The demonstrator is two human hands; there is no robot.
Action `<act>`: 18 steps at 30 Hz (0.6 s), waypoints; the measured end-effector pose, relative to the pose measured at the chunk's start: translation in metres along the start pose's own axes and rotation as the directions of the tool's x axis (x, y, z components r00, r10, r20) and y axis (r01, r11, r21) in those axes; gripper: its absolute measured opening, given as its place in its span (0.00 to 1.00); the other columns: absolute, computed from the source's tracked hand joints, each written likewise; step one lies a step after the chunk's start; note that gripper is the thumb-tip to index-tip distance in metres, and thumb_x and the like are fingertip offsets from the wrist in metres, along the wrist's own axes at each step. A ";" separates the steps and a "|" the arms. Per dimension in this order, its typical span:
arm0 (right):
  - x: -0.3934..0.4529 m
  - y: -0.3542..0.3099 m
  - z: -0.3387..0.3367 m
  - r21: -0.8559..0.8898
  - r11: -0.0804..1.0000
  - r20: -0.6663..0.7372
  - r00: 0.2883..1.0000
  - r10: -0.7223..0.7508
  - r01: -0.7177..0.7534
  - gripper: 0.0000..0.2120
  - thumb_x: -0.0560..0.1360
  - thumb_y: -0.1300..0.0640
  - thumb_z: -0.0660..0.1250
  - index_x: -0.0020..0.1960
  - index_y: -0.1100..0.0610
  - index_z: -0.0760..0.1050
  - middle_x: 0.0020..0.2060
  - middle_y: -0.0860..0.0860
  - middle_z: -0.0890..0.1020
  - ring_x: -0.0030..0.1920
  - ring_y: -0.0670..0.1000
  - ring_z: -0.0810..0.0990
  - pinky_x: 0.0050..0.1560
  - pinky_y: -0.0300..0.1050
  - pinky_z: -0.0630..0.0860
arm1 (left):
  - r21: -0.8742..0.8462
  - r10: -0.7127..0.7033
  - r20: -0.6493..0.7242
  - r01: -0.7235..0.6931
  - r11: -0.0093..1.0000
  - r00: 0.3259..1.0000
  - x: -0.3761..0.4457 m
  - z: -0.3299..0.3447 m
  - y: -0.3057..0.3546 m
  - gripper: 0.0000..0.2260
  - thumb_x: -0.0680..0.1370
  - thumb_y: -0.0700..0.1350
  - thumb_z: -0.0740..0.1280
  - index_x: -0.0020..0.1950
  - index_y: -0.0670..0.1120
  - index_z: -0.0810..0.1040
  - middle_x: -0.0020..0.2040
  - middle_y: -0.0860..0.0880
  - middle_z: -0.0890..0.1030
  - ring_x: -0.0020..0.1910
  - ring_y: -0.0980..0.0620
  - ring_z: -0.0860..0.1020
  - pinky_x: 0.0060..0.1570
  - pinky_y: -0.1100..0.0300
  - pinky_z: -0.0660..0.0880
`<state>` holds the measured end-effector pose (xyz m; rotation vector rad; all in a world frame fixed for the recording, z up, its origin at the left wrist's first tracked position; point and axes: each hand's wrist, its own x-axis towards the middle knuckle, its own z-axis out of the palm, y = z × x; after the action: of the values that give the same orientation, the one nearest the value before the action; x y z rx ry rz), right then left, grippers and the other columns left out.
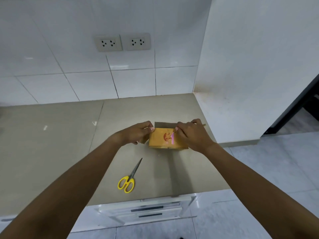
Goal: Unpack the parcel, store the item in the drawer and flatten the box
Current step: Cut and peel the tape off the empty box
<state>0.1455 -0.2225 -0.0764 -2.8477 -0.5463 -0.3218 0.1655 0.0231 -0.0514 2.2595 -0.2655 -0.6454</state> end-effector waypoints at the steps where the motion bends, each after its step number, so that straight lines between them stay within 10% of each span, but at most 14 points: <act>1: -0.001 -0.001 0.002 -0.040 0.999 -0.010 1.000 0.021 -0.022 0.13 0.81 0.52 0.51 0.48 0.55 0.73 0.38 0.51 0.83 0.40 0.54 0.79 0.59 0.54 0.65 | -0.033 0.022 -0.053 -0.023 0.999 0.998 0.000 0.002 0.000 0.13 0.82 0.57 0.56 0.58 0.52 0.72 0.56 0.46 0.77 0.50 0.50 0.75 0.44 0.59 0.75; 5: 0.002 0.004 0.008 -0.020 0.994 0.003 0.994 0.112 -0.112 0.14 0.81 0.51 0.51 0.52 0.54 0.74 0.45 0.51 0.83 0.53 0.54 0.77 0.66 0.58 0.57 | -0.279 -0.076 -0.518 -0.084 0.957 0.852 -0.002 0.018 -0.019 0.19 0.81 0.57 0.58 0.68 0.50 0.67 0.61 0.45 0.77 0.55 0.48 0.76 0.51 0.58 0.71; 8: 0.009 0.008 0.012 -0.095 0.985 -0.014 0.990 0.141 -0.142 0.14 0.81 0.50 0.52 0.53 0.50 0.76 0.50 0.48 0.82 0.62 0.53 0.73 0.67 0.68 0.49 | -0.019 -0.129 -0.725 0.168 0.986 0.677 -0.027 0.058 -0.065 0.21 0.78 0.51 0.66 0.65 0.40 0.68 0.58 0.37 0.76 0.57 0.37 0.76 0.51 0.48 0.72; 10: 0.011 0.006 0.016 -0.127 0.975 -0.063 0.983 0.174 -0.181 0.13 0.80 0.49 0.54 0.52 0.48 0.77 0.52 0.47 0.82 0.65 0.54 0.71 0.65 0.73 0.48 | 0.290 -0.119 -0.579 0.340 0.895 0.806 -0.052 0.089 -0.098 0.28 0.76 0.55 0.66 0.70 0.41 0.66 0.63 0.39 0.73 0.58 0.37 0.74 0.50 0.46 0.74; 13: 0.013 0.004 0.021 -0.095 0.965 -0.094 0.968 0.234 -0.243 0.16 0.78 0.47 0.52 0.49 0.47 0.78 0.54 0.47 0.81 0.68 0.57 0.69 0.64 0.75 0.49 | 0.664 0.061 -0.331 0.187 0.724 0.942 -0.082 0.114 -0.133 0.25 0.71 0.59 0.62 0.60 0.44 0.76 0.60 0.42 0.77 0.50 0.39 0.79 0.37 0.49 0.77; 18: 0.018 0.004 0.030 -0.011 0.954 -0.082 0.951 0.298 -0.300 0.22 0.76 0.44 0.43 0.50 0.44 0.76 0.57 0.46 0.79 0.72 0.57 0.63 0.64 0.74 0.47 | 0.724 0.139 -0.349 0.173 0.668 0.927 -0.086 0.121 -0.134 0.18 0.60 0.50 0.81 0.43 0.44 0.80 0.49 0.41 0.82 0.41 0.39 0.81 0.30 0.50 0.77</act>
<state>0.1683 -0.2125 -0.1007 -2.8673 -0.0913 -0.3844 0.0279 0.0739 -0.1873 3.1298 -0.3624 -0.0548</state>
